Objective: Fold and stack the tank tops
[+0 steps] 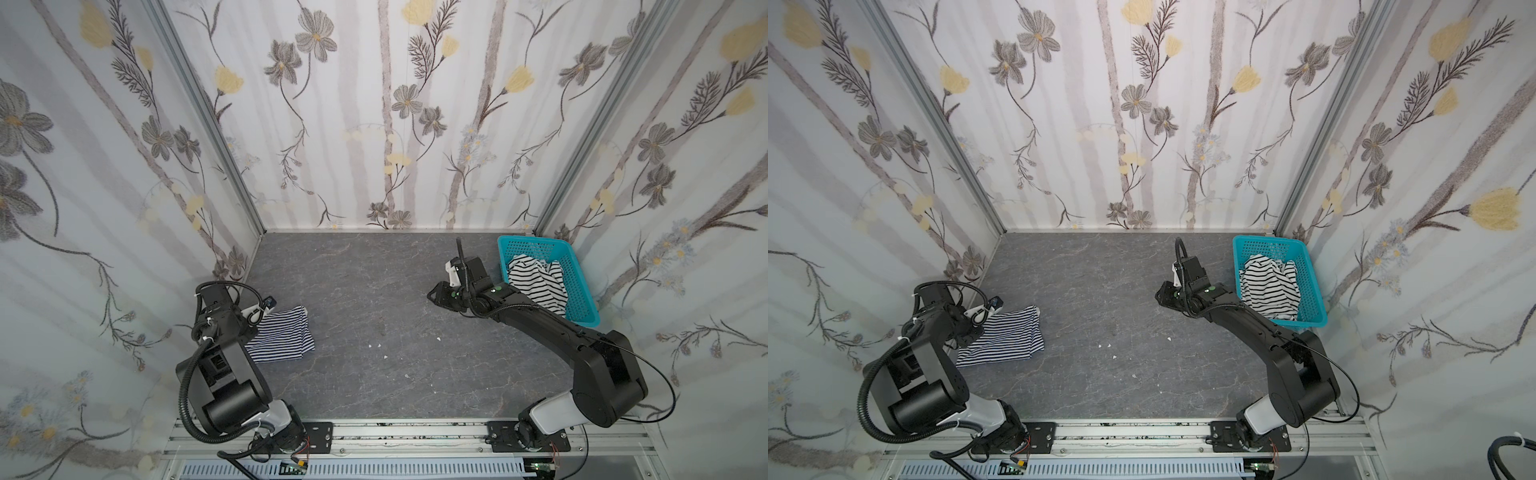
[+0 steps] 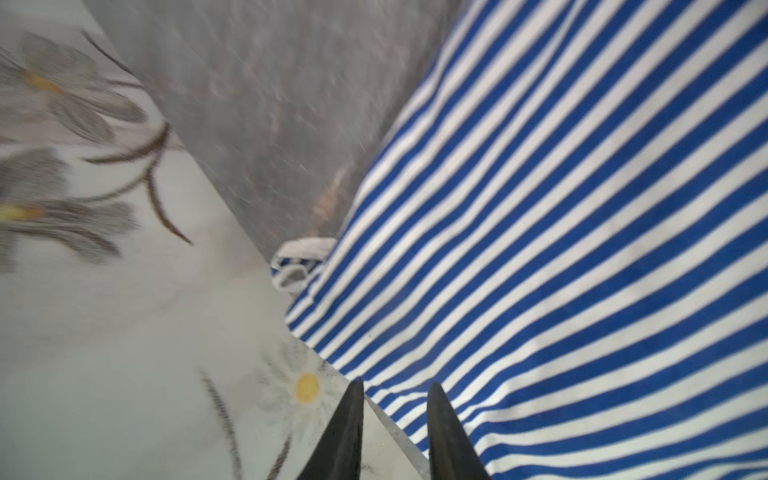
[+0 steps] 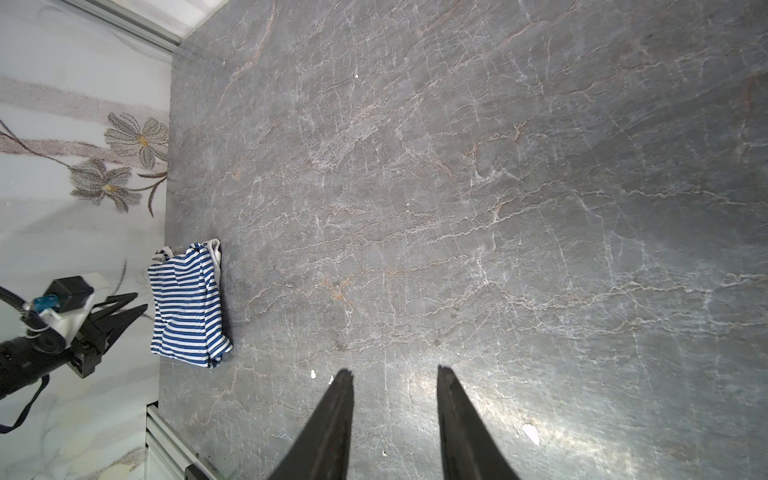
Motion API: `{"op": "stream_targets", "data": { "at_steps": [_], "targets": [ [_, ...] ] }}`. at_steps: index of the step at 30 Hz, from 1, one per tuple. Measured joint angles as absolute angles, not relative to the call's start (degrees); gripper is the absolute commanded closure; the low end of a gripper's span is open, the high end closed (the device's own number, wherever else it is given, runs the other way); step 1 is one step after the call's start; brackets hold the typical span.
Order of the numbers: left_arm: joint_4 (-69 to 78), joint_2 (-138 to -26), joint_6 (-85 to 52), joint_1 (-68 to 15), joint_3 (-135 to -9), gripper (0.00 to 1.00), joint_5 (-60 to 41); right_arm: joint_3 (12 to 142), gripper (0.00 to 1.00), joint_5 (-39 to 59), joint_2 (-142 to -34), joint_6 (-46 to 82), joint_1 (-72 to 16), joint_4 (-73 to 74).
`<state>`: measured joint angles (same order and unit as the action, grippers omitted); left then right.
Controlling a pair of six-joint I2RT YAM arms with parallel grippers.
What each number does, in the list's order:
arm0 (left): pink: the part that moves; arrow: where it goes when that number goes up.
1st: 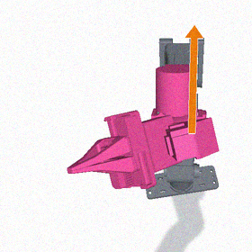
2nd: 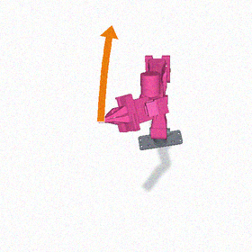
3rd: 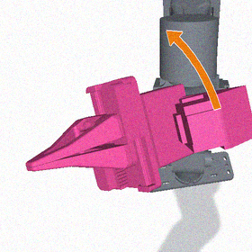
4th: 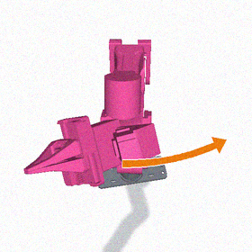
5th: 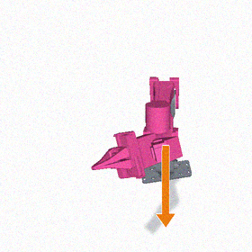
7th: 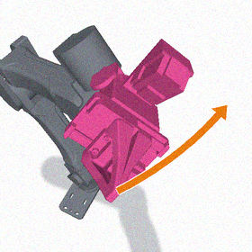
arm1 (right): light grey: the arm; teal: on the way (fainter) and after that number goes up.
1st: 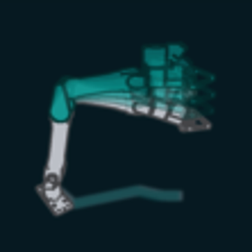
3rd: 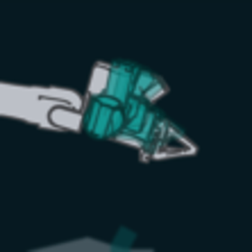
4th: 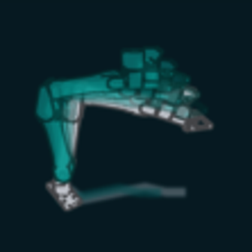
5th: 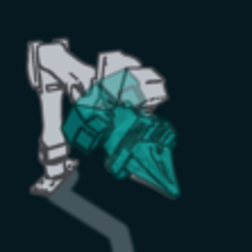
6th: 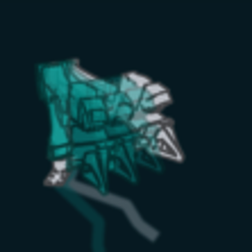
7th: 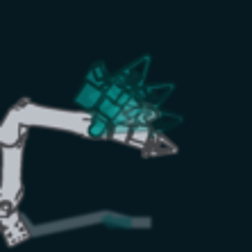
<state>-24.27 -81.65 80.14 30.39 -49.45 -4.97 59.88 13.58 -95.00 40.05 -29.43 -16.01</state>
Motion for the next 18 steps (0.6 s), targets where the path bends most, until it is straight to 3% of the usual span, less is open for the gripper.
{"op": "stream_targets", "data": {
  "at_steps": [7, 18],
  "targets": [
    [-27.55, -71.11, 69.38, 12.78, -40.58, 0.63, -10.17, 58.33, 0.64, 13.58, -94.00, 40.07, -28.67, -15.79],
    [-28.38, -85.01, 56.55, 7.07, -42.46, 0.62, -14.81, 55.20, 0.63, 13.65, -88.99, 40.32, -26.28, -15.33]
  ]
}}
